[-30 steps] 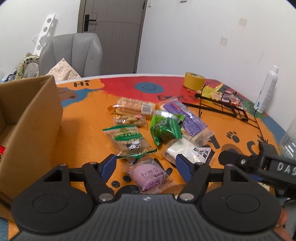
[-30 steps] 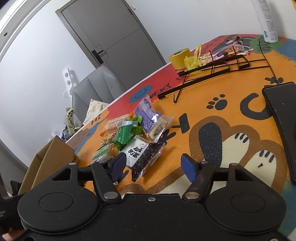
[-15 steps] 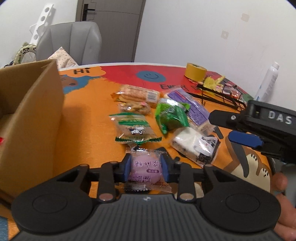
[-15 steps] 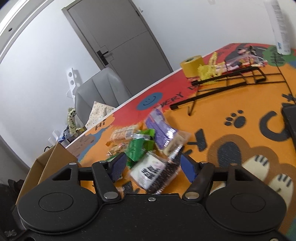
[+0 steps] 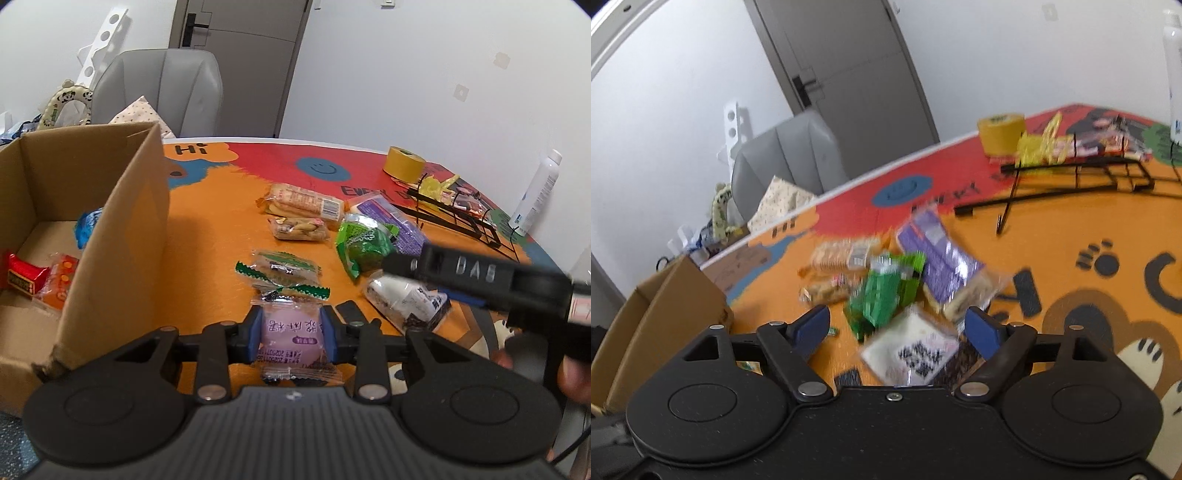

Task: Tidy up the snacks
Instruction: 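Lift the pink cake pack with the left tool while the right tool grasps the white packet, then carry both packs over the cardboard box and open both tools to drop them, then move the left tool to the green cow-print snack packet and grasp it, then lift the cow-print packet with the left tool while the right tool grasps a green candy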

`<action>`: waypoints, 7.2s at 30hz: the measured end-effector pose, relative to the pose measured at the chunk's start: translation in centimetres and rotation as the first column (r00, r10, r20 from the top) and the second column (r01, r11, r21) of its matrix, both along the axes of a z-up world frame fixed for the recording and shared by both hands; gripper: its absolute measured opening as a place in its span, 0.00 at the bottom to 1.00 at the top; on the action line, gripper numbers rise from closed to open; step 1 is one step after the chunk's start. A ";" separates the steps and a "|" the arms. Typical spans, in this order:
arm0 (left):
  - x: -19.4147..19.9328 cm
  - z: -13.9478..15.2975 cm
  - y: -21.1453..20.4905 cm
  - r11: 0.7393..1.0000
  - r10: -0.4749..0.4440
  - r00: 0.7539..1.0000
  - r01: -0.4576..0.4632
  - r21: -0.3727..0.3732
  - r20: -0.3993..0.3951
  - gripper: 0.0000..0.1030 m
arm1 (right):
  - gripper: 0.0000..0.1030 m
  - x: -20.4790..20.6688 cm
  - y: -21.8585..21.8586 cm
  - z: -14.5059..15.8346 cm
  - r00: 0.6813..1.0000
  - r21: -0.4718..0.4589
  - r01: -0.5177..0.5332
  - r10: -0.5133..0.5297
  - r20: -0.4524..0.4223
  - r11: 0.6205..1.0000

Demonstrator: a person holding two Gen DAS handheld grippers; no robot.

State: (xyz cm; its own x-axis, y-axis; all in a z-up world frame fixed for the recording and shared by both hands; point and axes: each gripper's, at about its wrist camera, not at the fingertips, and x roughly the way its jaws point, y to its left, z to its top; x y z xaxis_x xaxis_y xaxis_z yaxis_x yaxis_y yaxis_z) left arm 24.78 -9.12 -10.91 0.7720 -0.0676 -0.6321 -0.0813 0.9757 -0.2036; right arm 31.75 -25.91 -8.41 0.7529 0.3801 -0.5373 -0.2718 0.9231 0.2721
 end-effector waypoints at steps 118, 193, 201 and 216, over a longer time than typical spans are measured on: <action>-9.5 8.4 16.4 0.946 0.321 0.923 -0.302 -0.116 0.212 0.93 | 0.82 -8.5 13.4 6.7 0.984 0.039 -0.151 0.146 0.103 0.988; -1.3 -1.8 -2.8 0.992 0.101 0.995 -0.101 0.081 -0.003 0.45 | 0.77 -5.2 -4.6 -1.6 0.999 0.199 0.023 -0.017 -0.033 0.980; -0.7 0.7 -2.3 0.992 0.103 0.993 -0.106 0.065 0.059 0.45 | 0.70 -2.8 -4.4 -1.1 0.998 0.212 0.024 -0.013 -0.055 0.977; 1.1 4.4 0.2 0.994 0.109 0.986 -0.111 0.016 0.124 0.45 | 0.71 1.4 -1.3 0.5 0.995 0.196 0.027 -0.007 -0.100 0.980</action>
